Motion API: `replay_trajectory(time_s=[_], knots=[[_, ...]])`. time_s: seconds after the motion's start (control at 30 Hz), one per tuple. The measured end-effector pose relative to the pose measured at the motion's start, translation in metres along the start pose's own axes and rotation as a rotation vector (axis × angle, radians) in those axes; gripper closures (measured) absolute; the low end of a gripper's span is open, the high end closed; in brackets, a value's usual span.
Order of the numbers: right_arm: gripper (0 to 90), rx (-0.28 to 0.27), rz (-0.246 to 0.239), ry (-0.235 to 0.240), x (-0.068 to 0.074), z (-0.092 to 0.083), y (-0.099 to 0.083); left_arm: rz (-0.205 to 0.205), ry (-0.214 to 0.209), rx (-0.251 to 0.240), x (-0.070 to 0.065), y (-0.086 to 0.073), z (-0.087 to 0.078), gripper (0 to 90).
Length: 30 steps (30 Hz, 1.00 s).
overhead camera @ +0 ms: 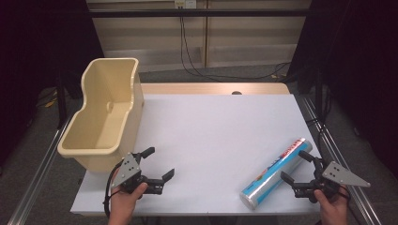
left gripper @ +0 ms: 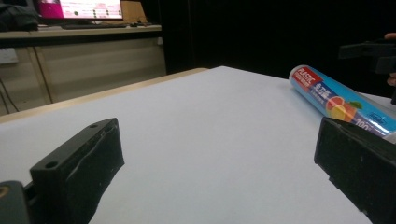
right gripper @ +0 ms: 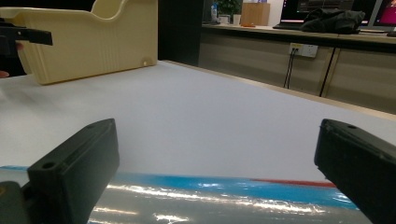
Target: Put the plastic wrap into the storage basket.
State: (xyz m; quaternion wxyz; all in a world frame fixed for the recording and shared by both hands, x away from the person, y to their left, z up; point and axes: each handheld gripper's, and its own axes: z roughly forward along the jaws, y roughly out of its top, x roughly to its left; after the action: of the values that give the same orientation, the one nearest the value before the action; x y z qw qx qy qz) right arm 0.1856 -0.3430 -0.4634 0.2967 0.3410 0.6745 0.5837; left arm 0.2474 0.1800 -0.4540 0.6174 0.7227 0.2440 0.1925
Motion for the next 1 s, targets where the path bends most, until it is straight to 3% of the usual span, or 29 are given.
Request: replay_trajectory(time_s=[0.17,0.67,1.0], knots=[[0.0,-0.001,0.003,-0.005,0.000,-0.002,0.000,-0.010,-0.036,0.028,-0.009,0.002,0.016,0.9],[0.0,0.001,0.003,-0.004,0.000,-0.002,0.000,-0.022,-0.113,0.047,-0.032,0.011,0.050,0.9],[0.0,-0.003,0.006,-0.015,-0.001,-0.004,-0.001,-0.043,-0.181,0.084,-0.057,0.019,0.084,0.9]])
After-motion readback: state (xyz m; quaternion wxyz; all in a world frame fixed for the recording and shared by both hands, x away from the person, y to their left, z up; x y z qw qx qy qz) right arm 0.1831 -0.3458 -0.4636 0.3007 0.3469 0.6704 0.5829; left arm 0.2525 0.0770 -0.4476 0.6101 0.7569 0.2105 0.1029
